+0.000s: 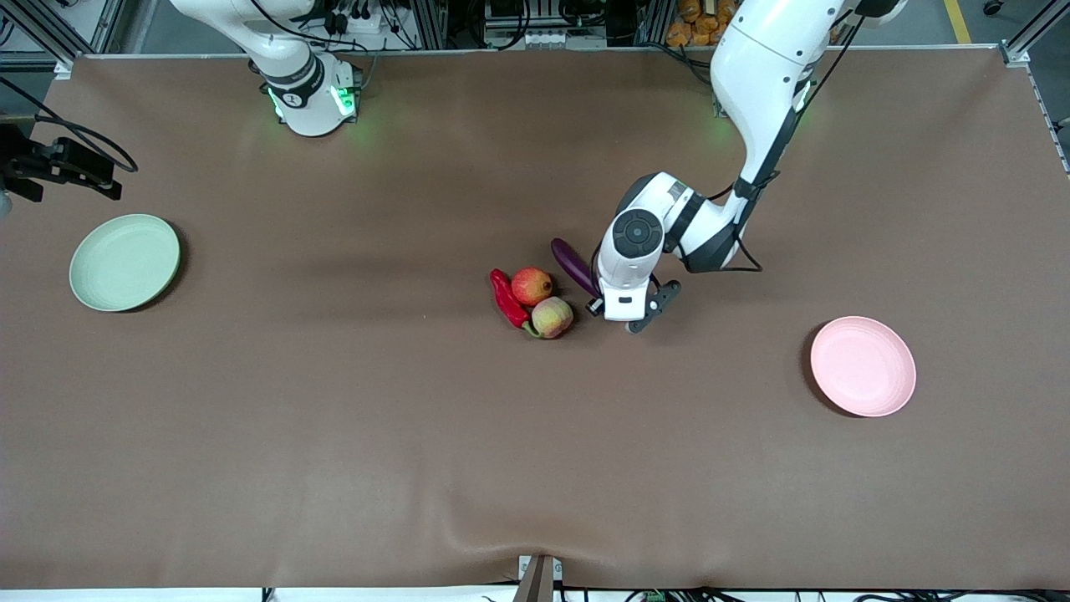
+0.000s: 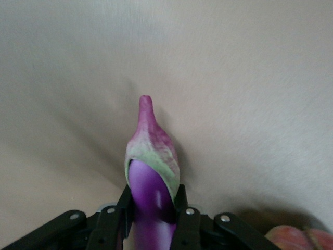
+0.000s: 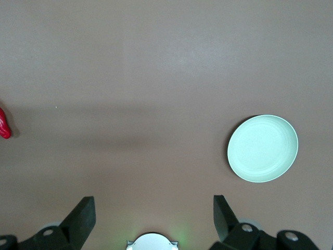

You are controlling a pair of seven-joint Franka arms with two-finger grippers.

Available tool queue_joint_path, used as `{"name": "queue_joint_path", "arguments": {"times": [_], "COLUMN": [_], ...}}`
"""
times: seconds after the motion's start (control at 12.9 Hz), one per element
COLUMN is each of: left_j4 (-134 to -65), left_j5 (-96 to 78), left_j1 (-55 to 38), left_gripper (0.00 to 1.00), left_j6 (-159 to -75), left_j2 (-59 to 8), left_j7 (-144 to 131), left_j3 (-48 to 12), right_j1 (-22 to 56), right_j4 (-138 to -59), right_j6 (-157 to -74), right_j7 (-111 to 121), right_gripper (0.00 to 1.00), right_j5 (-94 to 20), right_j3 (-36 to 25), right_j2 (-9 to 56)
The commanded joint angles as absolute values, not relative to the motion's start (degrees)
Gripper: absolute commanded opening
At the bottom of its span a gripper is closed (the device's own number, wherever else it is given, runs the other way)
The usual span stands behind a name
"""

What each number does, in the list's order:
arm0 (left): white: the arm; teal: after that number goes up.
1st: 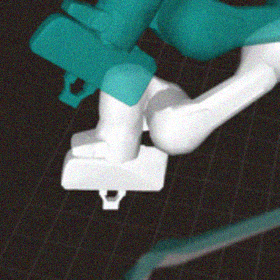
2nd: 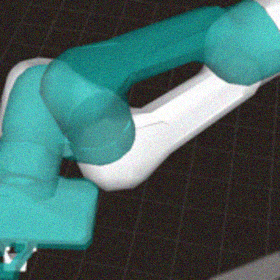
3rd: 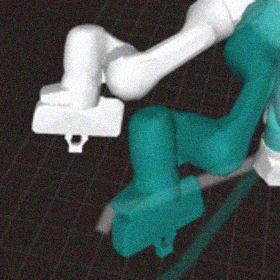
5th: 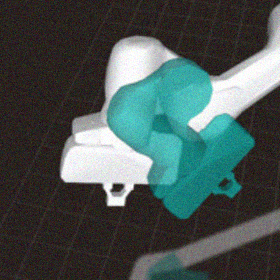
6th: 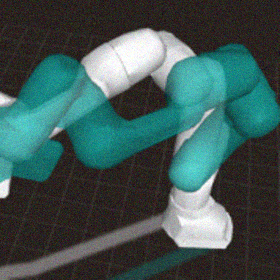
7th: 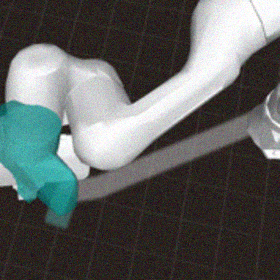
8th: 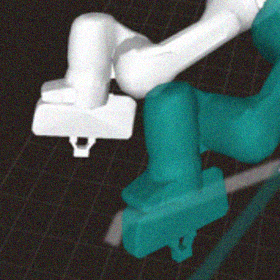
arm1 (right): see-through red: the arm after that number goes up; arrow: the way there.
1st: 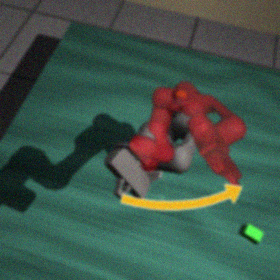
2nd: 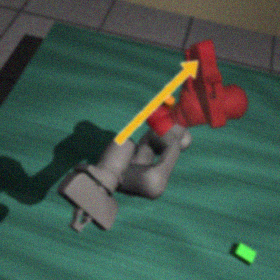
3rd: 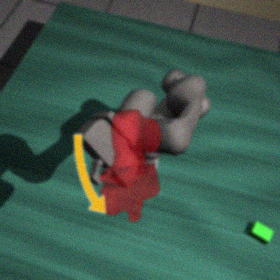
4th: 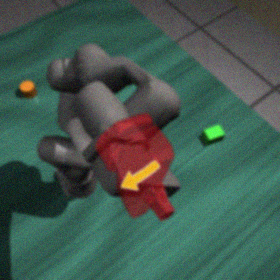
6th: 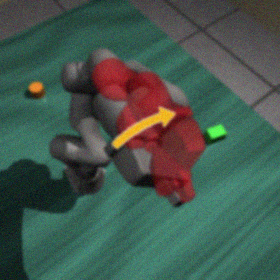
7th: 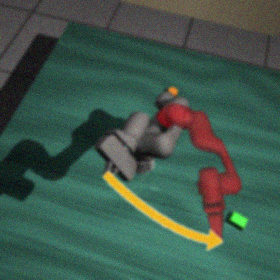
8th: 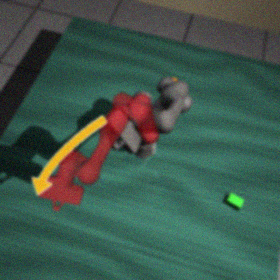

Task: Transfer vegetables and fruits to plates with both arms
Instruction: 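Carry the eggplant to the pink plate while the right gripper reaches the fruits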

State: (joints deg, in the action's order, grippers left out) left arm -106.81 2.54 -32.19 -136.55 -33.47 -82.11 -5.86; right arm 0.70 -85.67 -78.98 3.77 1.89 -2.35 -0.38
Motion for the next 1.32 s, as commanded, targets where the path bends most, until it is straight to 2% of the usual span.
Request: {"name": "queue_joint_path", "arguments": {"times": [0.0, 0.23, 0.54, 0.85, 1.24], "left_j4": [-106.27, -101.09, -94.67, -91.32, -91.14], "left_j5": [4.39, 4.13, 3.69, 4.22, 7.9], "left_j1": [-31.91, -29.37, -23.57, -14.79, -2.48], "left_gripper": [0.06, 0.06, 0.06, 0.06, 0.06], "left_j6": [-126.17, -113.41, -105.93, -104.85, -105.2], "left_j2": [-26.65, -22.07, -18.29, -17.31, -18.37], "left_j7": [-78.42, -72.61, -66.64, -58.65, -46.33], "left_j3": [-5.71, -5.97, -5.89, -5.71, -5.45], "right_j1": [-0.35, -0.18, 0.09, 2.63, 7.37], "right_j4": [-84.46, -84.11, -84.11, -84.11, -84.2], "right_j6": [-78.4, -78.4, -79.1, -84.01, -90.07], "right_j7": [4.66, 4.4, 4.48, -0.49, -29.49], "right_gripper": [1.0, 1.0, 1.0, 1.0, 1.0], "right_j5": [3.43, 3.6, 5.36, 0.37, -15.87], "right_j3": [-1.58, -1.58, -1.5, -1.41, -1.06], "right_j2": [0.88, 5.96, 8.43, 11.68, 16.95]}}
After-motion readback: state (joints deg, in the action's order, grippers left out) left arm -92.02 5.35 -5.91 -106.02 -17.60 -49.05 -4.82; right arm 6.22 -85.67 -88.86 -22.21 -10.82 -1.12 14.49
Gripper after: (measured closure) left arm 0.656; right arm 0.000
